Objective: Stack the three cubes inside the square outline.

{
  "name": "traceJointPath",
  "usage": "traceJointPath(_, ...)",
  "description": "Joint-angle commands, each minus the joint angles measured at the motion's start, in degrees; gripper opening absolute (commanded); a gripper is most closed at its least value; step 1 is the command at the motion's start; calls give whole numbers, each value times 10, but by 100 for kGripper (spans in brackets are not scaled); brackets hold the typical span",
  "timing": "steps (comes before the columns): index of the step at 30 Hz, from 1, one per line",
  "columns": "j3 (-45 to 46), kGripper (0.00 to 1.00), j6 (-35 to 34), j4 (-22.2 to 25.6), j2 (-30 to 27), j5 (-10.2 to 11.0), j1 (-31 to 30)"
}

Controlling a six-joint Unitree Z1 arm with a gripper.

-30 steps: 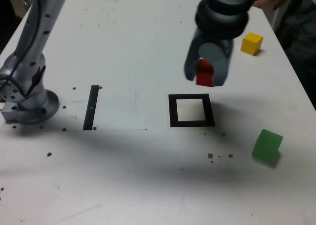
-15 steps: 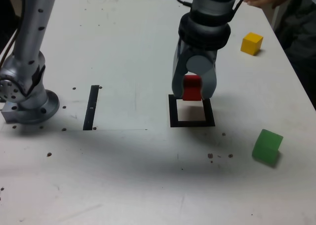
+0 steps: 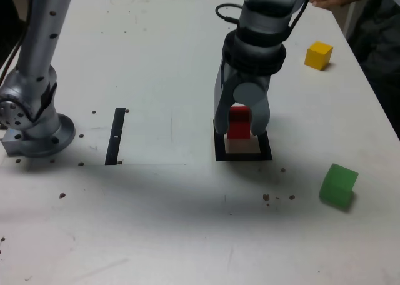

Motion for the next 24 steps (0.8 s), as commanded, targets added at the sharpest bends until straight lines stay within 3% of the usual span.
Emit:
traceJointPath(1, 4, 29, 2, -7, 7, -2, 2)
traceJointPath(8, 7, 31, 6, -17, 16, -5, 3)
traceJointPath(10, 8, 44, 8, -20, 17, -5, 4)
traceJointPath(14, 14, 85, 12, -23, 19, -5, 7)
traceJointPath(16, 18, 98, 13, -24, 19, -6, 8)
traceJointPath(24, 22, 100, 13, -24, 13, -1, 10)
